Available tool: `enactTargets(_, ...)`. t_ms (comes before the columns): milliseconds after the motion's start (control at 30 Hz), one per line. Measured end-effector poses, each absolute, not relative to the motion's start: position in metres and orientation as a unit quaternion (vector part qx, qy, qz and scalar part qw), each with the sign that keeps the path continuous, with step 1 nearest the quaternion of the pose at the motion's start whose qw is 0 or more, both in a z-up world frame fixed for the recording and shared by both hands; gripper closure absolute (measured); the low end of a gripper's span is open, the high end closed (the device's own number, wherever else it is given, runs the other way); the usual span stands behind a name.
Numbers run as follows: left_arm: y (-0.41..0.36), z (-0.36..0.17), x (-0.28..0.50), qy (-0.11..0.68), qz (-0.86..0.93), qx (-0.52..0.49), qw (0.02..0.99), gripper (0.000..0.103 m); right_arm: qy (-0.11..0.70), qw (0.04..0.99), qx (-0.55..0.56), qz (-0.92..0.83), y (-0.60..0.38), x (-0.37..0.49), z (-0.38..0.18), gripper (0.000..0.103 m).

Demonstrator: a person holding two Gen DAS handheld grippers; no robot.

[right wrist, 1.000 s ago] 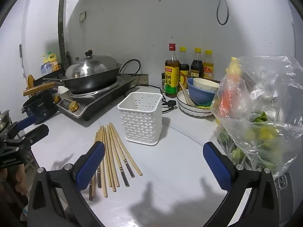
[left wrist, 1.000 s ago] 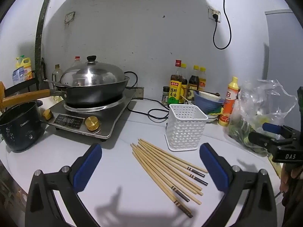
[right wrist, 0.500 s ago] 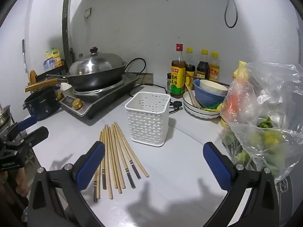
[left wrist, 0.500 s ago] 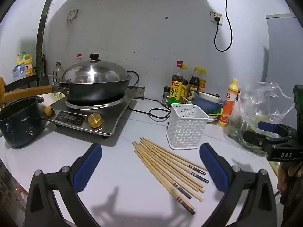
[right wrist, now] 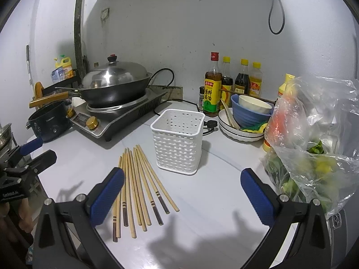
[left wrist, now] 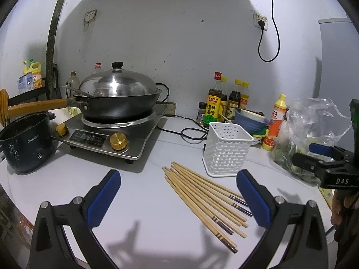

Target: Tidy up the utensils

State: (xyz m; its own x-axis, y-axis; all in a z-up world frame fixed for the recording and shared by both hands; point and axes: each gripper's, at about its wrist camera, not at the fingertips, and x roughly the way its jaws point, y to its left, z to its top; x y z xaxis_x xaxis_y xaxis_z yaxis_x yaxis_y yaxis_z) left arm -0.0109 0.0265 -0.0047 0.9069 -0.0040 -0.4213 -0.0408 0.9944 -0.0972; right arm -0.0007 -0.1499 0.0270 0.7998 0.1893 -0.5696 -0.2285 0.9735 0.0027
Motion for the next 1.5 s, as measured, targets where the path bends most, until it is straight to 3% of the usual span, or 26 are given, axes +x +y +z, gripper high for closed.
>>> enactTargets(1500, 0.0335, -0.0105, -0.0068, 0.223, 0.007, -0.065, 0.973, 0.0, 0.298, 0.948, -0.033, 0.109, -0.1477, 0.0004, 0.0265, 0.0)
